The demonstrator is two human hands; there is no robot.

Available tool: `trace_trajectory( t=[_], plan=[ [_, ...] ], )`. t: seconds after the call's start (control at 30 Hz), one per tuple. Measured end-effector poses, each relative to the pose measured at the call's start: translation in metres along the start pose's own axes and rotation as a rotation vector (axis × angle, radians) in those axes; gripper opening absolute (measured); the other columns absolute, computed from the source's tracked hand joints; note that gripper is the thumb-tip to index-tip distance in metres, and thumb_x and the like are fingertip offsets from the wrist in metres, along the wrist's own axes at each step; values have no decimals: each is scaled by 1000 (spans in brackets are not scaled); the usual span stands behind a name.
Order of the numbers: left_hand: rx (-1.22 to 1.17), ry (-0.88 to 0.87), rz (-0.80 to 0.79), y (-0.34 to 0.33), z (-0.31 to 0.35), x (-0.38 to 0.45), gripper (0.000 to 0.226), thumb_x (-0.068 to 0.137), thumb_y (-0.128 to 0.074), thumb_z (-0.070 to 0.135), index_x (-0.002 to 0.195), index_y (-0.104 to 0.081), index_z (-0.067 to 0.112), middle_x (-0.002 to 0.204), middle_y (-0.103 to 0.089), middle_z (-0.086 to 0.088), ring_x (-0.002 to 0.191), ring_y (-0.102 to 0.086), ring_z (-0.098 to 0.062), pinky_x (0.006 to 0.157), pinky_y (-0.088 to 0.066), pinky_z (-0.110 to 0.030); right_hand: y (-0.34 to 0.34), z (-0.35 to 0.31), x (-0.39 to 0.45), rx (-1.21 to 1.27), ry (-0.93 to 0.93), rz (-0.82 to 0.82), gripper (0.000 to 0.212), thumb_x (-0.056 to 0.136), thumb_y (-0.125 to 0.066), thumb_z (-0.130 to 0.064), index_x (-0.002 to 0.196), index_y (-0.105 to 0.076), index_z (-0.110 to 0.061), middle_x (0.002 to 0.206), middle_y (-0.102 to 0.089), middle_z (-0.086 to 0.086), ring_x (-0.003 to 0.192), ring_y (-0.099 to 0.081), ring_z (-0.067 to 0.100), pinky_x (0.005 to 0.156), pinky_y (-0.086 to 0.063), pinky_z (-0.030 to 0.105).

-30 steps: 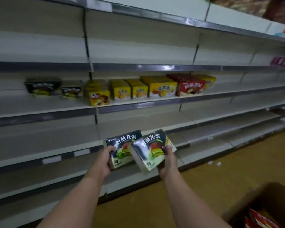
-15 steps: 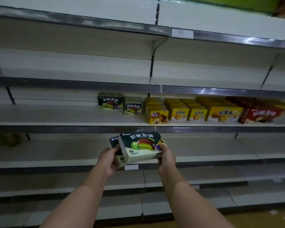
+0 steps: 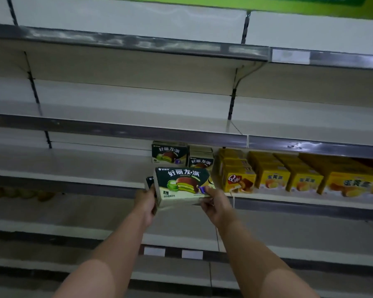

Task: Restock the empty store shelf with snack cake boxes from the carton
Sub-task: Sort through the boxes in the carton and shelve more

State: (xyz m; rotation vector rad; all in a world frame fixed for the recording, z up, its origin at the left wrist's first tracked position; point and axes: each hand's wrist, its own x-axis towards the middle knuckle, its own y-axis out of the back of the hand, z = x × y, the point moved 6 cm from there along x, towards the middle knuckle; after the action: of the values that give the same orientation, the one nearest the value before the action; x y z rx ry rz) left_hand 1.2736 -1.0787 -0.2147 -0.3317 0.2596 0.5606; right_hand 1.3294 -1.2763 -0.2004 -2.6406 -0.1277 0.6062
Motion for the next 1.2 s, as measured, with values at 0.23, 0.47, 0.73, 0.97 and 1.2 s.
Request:
trace_trajectory(
  t=[0.23, 0.47, 0.73, 0.97, 1.2],
  plan=[
    [34, 13, 43, 3, 18, 42, 35, 97, -52, 35, 104, -67, 4, 102, -70, -18, 91, -68, -34, 86, -54, -53, -25, -18, 37, -358, 9, 25, 36, 89, -65, -26, 118, -54, -6, 93, -60, 11, 71, -54, 16, 52, -45, 25],
    [-1, 57, -82, 1, 39, 78, 64, 91, -37, 67, 105, -66, 12, 103, -71, -16, 98, -67, -32, 97, -49, -48, -52, -18, 61, -444, 59, 47, 35, 88, -68, -32, 107, -51, -8, 93, -53, 7, 90, -53, 21, 79, -49, 32],
    [486, 54, -216, 16, 60, 119, 78, 85, -63, 50, 146, -35, 11, 154, -30, -11, 141, -27, -28, 115, -20, -42, -91, -17, 93, -585, 139, 133, 16, 94, -60, -21, 98, -50, -9, 79, -45, 2, 67, -41, 12, 72, -37, 31],
    [399, -310, -121, 19, 75, 151, 56, 90, -64, 11, 135, -31, 7, 128, -53, -12, 103, -48, -20, 86, -39, -32, -114, -9, 119, -629, 307, 101, 40, 89, -59, 2, 129, -52, -2, 125, -59, 16, 99, -51, 20, 83, -39, 30],
    [483, -395, -145, 6, 58, 195, 71, 89, -64, 10, 147, -25, 22, 140, -48, -9, 130, -43, -31, 107, -36, -47, -103, -2, 167, -854, 381, 197, 44, 85, -69, -15, 125, -52, -18, 123, -60, 3, 117, -54, 26, 103, -43, 45]
  ],
)
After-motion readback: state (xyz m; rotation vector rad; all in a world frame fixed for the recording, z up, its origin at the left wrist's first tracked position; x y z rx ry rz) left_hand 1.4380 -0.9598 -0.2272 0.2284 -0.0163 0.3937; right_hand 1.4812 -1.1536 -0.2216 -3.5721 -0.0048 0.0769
